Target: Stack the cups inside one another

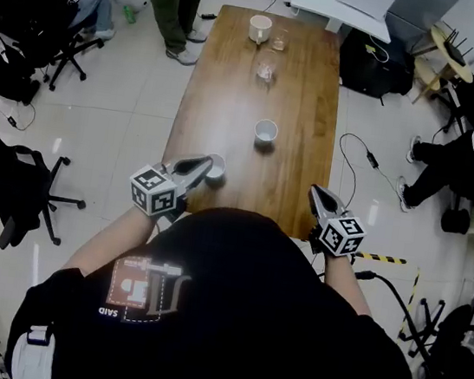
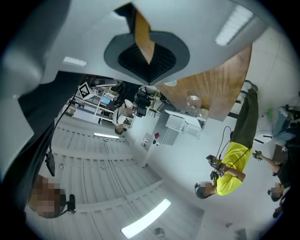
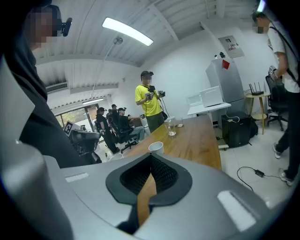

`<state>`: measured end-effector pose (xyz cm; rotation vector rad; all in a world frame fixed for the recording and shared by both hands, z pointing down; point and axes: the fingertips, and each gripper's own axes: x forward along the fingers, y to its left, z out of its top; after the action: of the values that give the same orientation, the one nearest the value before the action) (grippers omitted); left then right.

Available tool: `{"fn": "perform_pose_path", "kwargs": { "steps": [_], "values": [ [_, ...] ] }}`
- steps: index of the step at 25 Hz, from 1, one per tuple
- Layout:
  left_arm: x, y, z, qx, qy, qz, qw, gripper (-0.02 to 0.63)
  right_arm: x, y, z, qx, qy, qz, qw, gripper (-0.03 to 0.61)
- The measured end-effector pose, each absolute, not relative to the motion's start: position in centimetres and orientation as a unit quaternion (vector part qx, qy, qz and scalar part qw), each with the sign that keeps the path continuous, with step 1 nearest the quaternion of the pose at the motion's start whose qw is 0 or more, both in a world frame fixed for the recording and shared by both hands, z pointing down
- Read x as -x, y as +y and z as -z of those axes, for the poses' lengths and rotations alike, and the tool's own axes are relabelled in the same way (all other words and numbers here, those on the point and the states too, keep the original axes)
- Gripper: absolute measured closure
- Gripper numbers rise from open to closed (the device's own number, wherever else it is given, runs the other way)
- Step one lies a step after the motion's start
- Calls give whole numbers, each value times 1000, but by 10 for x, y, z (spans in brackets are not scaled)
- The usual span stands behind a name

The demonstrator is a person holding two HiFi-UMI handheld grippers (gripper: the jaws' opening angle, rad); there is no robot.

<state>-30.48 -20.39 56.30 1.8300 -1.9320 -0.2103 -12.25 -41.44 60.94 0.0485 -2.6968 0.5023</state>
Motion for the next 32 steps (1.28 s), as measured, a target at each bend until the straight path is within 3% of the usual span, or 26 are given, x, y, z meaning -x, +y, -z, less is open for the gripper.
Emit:
{"fn": "perform_pose_path", "kwargs": {
  "steps": [7,10,13,23,28,32],
  "values": [
    [310,-194,-559,-650,-720,87,228,612,145,-404,-597,30,-967,-146,209,565],
    [315,-185,-555,-636,-734,94,220,612,178,-375,-571,110,-968,-48,221,563],
    [323,-165,-553,-615,-751,104,214,612,221,-316,-559,228,-940,89,237,511],
    [333,-59,-573,-528,-807,117,237,612,272,-179,-674,451,-770,293,345,414],
    [333,-29,-583,-506,-816,124,250,612,270,-181,-724,442,-723,351,397,418],
    [333,-20,-586,-507,-814,123,255,612,270,-182,-738,433,-712,374,408,478]
  ]
}}
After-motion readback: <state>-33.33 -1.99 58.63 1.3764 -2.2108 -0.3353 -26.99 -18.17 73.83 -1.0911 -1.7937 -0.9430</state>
